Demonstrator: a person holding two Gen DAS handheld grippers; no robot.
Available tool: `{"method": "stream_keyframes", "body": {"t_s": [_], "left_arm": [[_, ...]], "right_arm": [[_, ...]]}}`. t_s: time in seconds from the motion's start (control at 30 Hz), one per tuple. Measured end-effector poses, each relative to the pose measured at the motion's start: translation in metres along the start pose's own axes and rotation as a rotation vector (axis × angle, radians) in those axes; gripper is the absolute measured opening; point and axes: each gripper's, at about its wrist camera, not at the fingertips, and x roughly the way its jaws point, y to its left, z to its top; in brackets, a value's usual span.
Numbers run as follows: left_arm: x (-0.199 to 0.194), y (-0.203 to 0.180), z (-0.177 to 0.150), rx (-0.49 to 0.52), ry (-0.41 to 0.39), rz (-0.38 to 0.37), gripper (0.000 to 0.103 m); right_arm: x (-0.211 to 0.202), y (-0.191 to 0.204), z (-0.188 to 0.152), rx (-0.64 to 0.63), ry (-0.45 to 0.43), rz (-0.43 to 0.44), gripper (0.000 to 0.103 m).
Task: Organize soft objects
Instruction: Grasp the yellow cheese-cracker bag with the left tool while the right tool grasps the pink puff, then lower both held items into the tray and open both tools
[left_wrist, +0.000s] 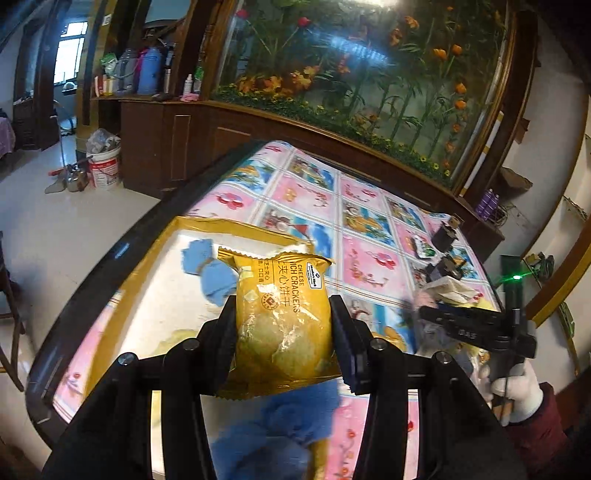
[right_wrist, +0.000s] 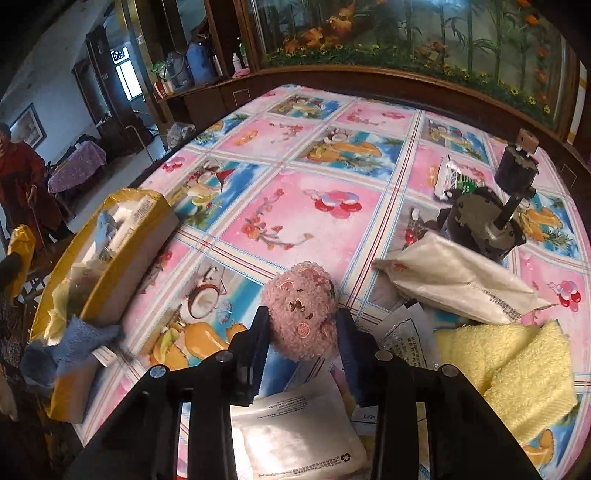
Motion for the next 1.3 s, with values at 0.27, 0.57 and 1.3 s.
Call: {"method": "stream_keyframes", "body": {"t_s": [0.27,0.57,1.3], "left_arm": [[0.041,0.049,0.020,-0.018,0.054,0.129,0.045],[0.094,0.074,0.029,-0.022,0.159,0.183,0.049],[0.012,0.034,-0.003,0.022,0.002,0.301,0.078]], "right_arm": [[-0.035,0.076,0.032,-0.081,-0.053,0.208,0.037],[0.016,0.165,0.046,-0.118,0.036,0.371,0.041],[-0.037,0.197,0.001,-0.301,-0.157,0.249,0.075]]}}
